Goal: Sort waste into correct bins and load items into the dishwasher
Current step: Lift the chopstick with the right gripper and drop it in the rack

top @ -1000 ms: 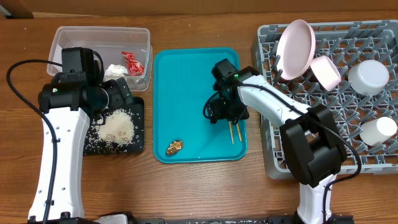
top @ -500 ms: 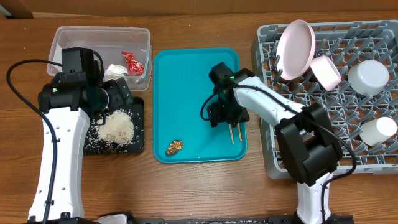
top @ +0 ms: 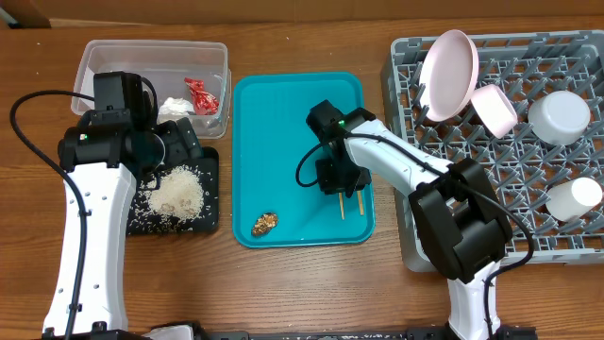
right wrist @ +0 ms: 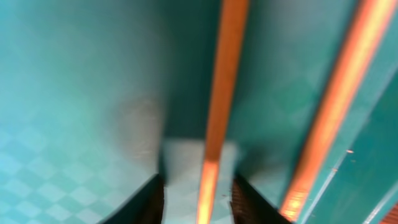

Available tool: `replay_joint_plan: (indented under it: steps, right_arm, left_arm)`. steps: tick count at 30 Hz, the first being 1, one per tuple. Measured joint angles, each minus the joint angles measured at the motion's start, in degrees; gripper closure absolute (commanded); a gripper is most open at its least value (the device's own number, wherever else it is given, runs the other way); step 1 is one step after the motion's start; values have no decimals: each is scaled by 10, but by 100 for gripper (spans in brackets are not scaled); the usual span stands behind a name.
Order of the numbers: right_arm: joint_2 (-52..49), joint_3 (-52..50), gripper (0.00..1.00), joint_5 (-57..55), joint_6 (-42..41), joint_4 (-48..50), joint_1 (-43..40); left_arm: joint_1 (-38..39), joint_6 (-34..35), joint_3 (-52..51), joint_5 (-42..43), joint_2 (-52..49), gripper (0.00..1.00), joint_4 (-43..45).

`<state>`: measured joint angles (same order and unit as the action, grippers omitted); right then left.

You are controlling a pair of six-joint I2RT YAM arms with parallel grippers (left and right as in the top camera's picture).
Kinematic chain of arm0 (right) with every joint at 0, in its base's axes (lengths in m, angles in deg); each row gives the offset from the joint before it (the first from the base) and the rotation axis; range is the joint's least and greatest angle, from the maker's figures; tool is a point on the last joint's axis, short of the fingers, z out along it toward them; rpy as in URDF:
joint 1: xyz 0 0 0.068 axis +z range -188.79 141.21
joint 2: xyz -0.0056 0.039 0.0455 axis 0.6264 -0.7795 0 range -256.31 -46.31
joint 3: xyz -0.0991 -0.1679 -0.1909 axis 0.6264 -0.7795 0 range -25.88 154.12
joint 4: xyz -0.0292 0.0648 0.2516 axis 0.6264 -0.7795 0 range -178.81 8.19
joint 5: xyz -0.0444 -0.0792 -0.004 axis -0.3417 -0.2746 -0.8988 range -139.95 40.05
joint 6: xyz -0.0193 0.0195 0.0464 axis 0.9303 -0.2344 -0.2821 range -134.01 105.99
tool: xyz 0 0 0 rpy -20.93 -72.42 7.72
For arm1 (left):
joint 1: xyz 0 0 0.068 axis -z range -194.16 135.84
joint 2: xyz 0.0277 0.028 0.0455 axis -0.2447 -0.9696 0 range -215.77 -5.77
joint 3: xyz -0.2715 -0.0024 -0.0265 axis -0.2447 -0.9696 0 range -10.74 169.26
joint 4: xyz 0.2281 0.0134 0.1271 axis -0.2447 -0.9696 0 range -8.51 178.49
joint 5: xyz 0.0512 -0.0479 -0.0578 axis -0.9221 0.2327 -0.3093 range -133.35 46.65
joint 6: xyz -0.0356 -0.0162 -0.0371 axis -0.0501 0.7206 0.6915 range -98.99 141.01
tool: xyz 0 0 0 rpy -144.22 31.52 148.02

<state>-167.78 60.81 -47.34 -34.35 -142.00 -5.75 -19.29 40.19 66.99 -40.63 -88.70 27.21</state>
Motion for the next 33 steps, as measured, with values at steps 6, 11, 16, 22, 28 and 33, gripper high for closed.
replay_joint_plan:
  steps: [6,11,16,22,28,33]
  right_arm:
    - [-1,0,90,-10,-19,-4,0]
    - [-1,0,96,-10,-21,-4,0]
    - [-1,0,96,-9,-22,-5,0]
    - [-1,5,96,-8,-21,-26,0]
    - [7,7,96,-6,-17,-37,-9]
    - [92,8,96,-11,26,-43,-39]
  left_arm:
    - [0,0,0,0,0,8,0]
    - [0,0,0,0,0,8,0]
    - [0,0,0,0,0,8,0]
    - [0,0,0,0,0,8,0]
    - [0,0,0,0,0,8,-3]
    - [0,0,0,0,0,8,-3]
